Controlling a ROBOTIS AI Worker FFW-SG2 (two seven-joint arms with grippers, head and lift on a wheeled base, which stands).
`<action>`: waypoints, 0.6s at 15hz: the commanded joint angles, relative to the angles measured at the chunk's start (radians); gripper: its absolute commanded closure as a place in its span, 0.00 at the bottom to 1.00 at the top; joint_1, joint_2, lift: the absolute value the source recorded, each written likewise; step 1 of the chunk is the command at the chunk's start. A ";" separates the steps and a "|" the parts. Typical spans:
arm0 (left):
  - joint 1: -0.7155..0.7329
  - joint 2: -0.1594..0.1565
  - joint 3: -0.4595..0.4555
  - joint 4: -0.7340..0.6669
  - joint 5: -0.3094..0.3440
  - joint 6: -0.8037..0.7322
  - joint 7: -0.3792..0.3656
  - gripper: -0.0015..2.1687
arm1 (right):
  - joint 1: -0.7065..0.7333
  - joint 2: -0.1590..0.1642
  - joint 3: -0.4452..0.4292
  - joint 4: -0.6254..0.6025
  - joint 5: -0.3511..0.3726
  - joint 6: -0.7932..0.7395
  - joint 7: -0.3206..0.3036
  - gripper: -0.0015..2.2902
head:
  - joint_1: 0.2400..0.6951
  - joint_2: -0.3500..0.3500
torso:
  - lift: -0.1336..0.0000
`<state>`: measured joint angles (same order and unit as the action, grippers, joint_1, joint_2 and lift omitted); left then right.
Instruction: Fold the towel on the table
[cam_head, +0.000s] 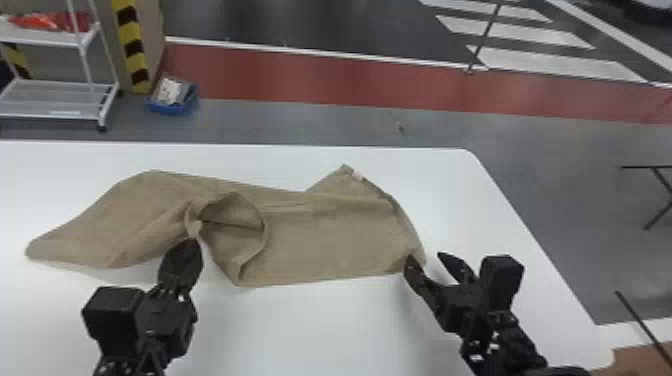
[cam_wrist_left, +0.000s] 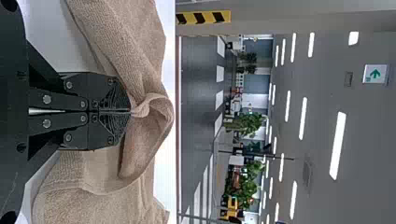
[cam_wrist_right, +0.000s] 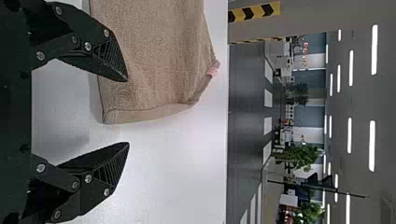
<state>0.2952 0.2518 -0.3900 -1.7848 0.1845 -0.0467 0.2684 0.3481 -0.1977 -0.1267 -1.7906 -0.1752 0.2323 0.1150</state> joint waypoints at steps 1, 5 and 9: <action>0.001 0.003 -0.001 0.001 0.000 0.000 0.000 0.76 | -0.012 0.000 -0.001 0.011 0.008 0.019 0.000 0.21 | 1.00 0.16 | 0.04; 0.009 0.003 0.005 0.001 0.001 0.000 -0.002 0.76 | -0.014 0.000 -0.001 0.016 0.011 0.028 0.002 0.32 | 1.00 0.16 | 0.04; 0.012 0.003 0.007 -0.007 0.000 0.000 0.002 0.76 | -0.005 -0.002 -0.016 -0.016 -0.006 0.071 0.029 0.62 | 1.00 0.16 | 0.04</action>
<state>0.3050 0.2550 -0.3849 -1.7879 0.1851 -0.0467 0.2681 0.3422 -0.1992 -0.1346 -1.7990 -0.1737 0.2808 0.1398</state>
